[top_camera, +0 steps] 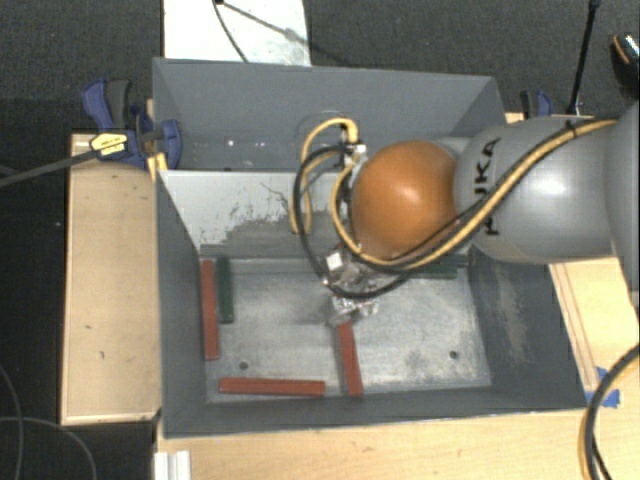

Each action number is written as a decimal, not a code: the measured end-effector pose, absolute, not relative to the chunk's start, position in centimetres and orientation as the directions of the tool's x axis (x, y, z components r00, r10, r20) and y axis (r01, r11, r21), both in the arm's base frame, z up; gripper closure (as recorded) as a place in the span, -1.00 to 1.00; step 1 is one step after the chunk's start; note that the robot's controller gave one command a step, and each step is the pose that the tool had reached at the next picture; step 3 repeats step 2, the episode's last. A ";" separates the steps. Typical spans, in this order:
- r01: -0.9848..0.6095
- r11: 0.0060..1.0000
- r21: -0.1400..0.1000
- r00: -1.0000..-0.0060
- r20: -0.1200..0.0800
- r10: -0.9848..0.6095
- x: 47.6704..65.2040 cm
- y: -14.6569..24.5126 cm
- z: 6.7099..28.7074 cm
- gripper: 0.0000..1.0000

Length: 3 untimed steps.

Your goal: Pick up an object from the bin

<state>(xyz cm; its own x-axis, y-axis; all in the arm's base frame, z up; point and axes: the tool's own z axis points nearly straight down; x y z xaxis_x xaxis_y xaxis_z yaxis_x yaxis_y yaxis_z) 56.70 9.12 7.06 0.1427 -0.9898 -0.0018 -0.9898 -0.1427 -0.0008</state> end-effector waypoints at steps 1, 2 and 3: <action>-0.881 -0.473 -0.003 0.473 -0.002 -0.881 58.2 9.6 7.7 1.00; -0.872 -0.490 -0.009 0.490 0.001 -0.872 56.1 12.3 22.2 1.00; -0.872 -0.490 -0.009 0.490 0.001 -0.872 56.1 12.3 22.2 1.00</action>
Offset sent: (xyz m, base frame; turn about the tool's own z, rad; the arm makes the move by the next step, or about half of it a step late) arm 0.0143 0.0044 0.0063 -0.3504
